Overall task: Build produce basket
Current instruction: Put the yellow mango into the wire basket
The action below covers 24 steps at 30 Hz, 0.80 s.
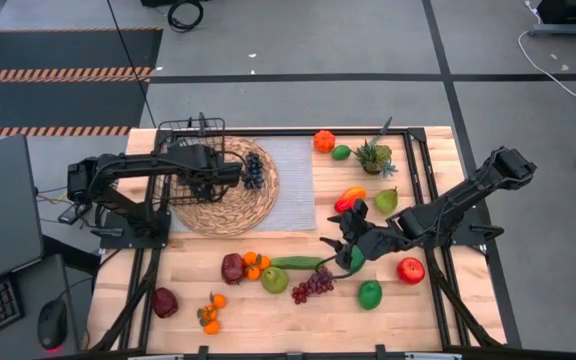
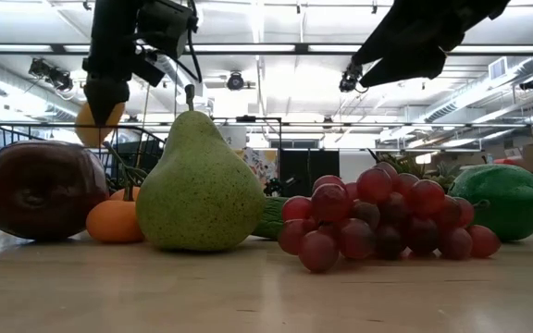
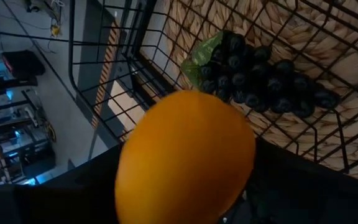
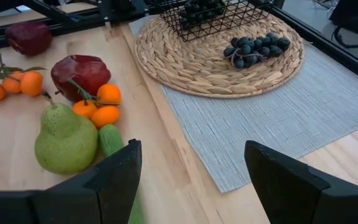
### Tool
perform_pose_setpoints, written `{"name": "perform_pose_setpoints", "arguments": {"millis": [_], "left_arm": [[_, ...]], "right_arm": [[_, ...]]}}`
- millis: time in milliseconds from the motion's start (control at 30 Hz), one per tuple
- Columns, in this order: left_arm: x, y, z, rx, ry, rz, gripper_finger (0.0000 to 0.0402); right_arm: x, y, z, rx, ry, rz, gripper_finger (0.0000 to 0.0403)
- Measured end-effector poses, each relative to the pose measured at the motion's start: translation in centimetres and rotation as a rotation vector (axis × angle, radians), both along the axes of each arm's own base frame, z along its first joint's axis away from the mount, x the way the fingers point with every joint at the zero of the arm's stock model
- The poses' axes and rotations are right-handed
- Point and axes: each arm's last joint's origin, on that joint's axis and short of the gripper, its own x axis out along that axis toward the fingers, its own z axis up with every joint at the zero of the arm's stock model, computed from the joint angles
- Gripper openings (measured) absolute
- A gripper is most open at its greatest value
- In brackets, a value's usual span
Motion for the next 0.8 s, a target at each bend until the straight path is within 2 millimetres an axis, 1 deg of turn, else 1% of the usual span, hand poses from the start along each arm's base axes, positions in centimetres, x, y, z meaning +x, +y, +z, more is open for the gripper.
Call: {"name": "perform_pose_setpoints", "arguments": {"millis": [300,533,700,800], "left_arm": [[0.0,0.0,-0.1,-0.007,0.023,-0.027,0.0315],[0.1,0.0,-0.1,-0.016,0.042,-0.055,0.0315],[-0.2,0.0,-1.6,-0.045,0.08,-0.091,0.0315],[-0.4,0.0,-2.4,-0.013,0.1,-0.095,0.0315]], "right_arm": [[-0.2,0.6,0.0,0.008,-0.005,0.015,0.0288],[-0.2,0.6,0.0,0.016,-0.01,0.012,0.0288],[-0.2,0.6,0.0,0.023,-0.014,0.009,0.0288],[-0.2,0.6,0.0,0.023,-0.014,0.009,0.0288]]}}
